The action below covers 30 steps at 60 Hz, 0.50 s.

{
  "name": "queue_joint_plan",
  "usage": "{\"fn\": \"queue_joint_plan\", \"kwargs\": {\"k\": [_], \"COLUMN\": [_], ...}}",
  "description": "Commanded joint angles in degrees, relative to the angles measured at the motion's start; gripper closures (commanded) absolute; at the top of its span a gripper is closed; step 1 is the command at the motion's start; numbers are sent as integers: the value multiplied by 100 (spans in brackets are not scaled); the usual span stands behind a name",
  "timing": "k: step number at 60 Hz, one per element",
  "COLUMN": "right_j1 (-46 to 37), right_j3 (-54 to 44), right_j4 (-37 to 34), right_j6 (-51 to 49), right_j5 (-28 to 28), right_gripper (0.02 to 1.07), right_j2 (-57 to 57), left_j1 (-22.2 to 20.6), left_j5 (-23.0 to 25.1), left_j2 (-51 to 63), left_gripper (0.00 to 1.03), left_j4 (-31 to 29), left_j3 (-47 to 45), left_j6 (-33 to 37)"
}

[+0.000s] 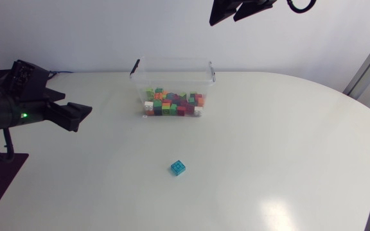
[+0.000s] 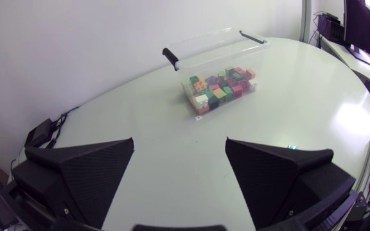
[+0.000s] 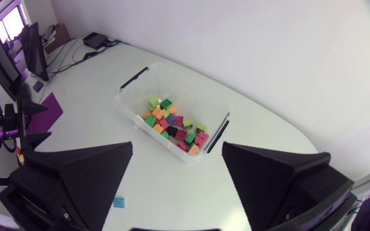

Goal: Place the duplo bricks in the container

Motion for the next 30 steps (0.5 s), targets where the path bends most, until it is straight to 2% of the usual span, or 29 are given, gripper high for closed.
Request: {"fn": "queue_joint_plan", "kwargs": {"k": [1,13,30], "right_j1": [95,473,1009], "right_j3": [-596,-2732,-4586], "right_j4": [-90,1017,2010], "right_j6": [97,114,132], "right_j5": [-1,333,623], "right_gripper": [6,6,6], "right_j2": [-289,-1203,-1589], "left_j1": [88,167,185], "left_j5": [-95,-156,-148], "left_j2": [-307,-658,-1071], "left_gripper": [4,4,4], "left_j4": [78,473,930], "left_j3": [-285,-795,-1507], "left_j6": [-354,-495,-117]}}
